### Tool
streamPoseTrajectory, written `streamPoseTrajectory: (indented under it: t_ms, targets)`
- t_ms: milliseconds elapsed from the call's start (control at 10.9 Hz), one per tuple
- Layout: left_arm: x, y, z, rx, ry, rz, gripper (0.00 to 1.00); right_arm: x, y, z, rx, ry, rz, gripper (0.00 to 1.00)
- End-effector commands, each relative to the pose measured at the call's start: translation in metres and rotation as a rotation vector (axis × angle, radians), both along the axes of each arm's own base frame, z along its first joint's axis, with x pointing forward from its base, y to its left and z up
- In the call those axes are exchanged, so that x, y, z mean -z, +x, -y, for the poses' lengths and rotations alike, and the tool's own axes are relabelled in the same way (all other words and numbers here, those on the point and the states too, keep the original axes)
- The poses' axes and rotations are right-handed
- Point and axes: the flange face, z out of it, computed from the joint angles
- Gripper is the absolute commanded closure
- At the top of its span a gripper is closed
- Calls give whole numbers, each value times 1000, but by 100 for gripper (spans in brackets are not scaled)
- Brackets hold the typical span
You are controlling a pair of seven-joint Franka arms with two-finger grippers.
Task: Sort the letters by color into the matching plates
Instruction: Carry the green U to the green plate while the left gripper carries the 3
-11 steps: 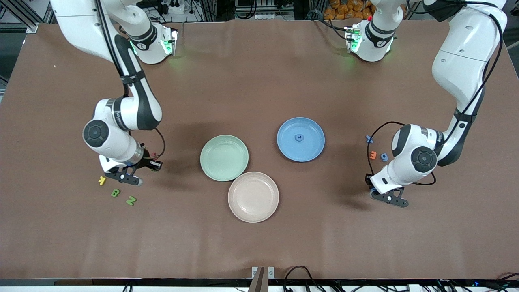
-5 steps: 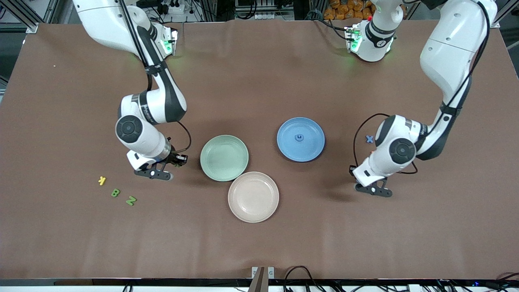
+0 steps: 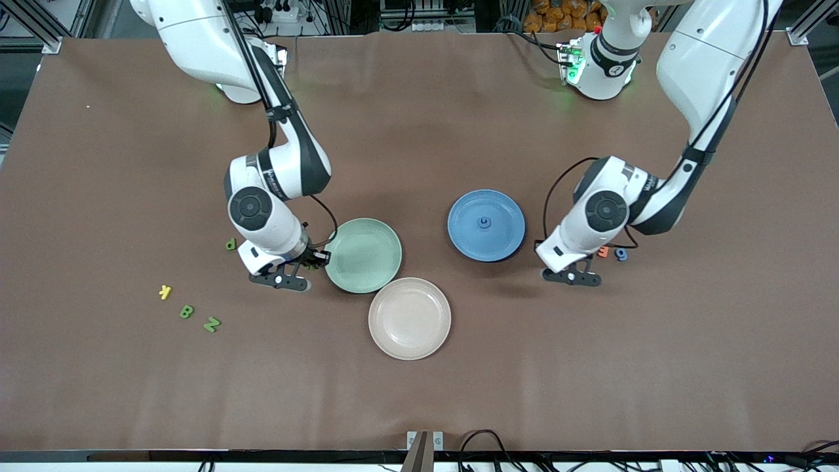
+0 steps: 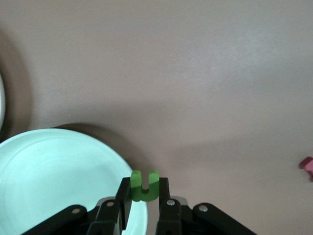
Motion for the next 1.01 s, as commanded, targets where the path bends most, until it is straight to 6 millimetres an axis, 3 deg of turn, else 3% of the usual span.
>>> streamPoseTrajectory:
  t_ms: [0,184,367,459,551,642,918]
  targets:
    - [-12,-26,31,-52,8,-42,100,4,0,-31,41,2,-3,84]
    - [-15,-41,51,-57,22,-76,100,8,-4,-45,65,7,-7,84]
    - [-22,-54,66,-47,44,-105,100,15,-9,-56,110,9,-20,77]
    - [-26,-57,70,-49,48,-105,100,15,-10,-59,134,10,-22,59]
    - [-28,-61,78,-57,43,-104,100,16,-13,-62,154,11,-24,24]
    - [-29,-62,83,-69,41,-103,100,16,-14,-64,157,9,-23,0]
    - [-28,-74,104,-79,44,-103,100,16,-13,-61,149,4,-20,0]
